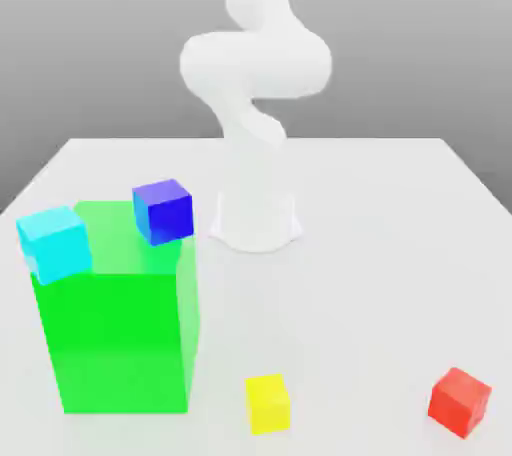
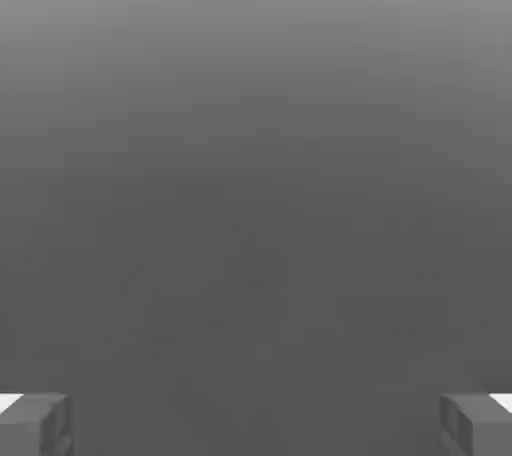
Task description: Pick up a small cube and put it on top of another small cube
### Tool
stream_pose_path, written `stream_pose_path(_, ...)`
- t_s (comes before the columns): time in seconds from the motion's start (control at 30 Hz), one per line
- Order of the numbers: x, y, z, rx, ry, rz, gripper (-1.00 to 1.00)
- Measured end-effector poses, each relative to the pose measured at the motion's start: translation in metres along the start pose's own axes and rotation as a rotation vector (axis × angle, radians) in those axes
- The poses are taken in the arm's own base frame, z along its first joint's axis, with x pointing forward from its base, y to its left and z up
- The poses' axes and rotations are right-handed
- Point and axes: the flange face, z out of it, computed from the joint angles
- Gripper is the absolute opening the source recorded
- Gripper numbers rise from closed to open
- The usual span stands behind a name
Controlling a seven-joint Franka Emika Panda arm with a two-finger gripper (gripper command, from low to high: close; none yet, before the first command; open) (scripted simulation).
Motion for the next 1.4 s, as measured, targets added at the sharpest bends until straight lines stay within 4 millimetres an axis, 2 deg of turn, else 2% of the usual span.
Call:
stream_pose_path(0.17, -0.035, -0.024, 0.095, -0.085, -0.105, -0.119, 0.0)
stream_pose_path(0.37, -0.097, -0.037, 0.197, -0.165, -0.238, -0.264, 0.0)
stream_pose_path(0.53, -0.164, -0.034, 0.272, -0.217, -0.359, -0.385, 0.0)
stream_pose_path(0.63, -0.216, -0.03, 0.31, -0.237, -0.44, -0.469, 0.0)
stream_pose_path(0.77, -0.278, -0.012, 0.355, -0.265, -0.546, -0.557, 0.0)
stream_pose_path(0.9, -0.346, 0.013, 0.389, -0.285, -0.659, -0.642, 0.0)
stream_pose_path(1.07, -0.39, 0.044, 0.437, -0.288, -0.689, -0.663, 0.0)
stream_pose_path(1.1, -0.394, 0.048, 0.443, -0.288, -0.689, -0.663, -1.0)
stream_pose_path(1.3, -0.396, 0.05, 0.446, -0.289, -0.689, -0.664, -1.0)
stream_pose_path(1.4, -0.383, 0.037, 0.427, -0.288, -0.69, -0.663, -1.0)
